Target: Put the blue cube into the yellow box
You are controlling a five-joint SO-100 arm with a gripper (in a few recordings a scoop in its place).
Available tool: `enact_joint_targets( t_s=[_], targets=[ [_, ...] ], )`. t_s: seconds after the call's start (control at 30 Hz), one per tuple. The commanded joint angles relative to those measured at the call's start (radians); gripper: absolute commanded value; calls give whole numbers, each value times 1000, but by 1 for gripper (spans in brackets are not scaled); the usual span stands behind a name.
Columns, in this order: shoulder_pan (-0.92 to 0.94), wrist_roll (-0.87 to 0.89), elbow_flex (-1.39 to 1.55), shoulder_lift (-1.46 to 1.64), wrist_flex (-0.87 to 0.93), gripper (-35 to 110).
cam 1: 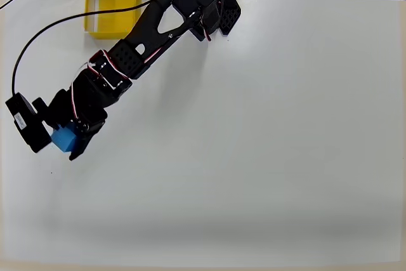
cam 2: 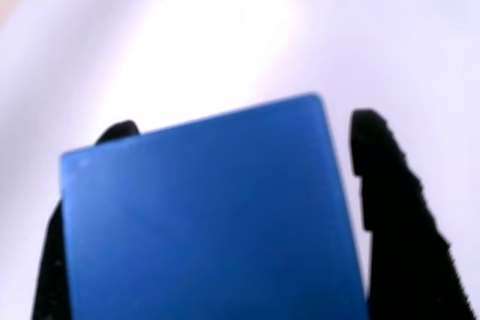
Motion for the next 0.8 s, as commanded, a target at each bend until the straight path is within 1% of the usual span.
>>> enact_joint_targets(
  t_s=[0.0,0.2,0.4,0.57,0.77],
  targets=[
    [187,-21,25,258,63,16],
    [405,3,29,336,305,15],
    [574,-6,80,371,492,14],
    [649,-41,173,402,552,15],
    [690,-29,252,420,583,15]
  ],
)
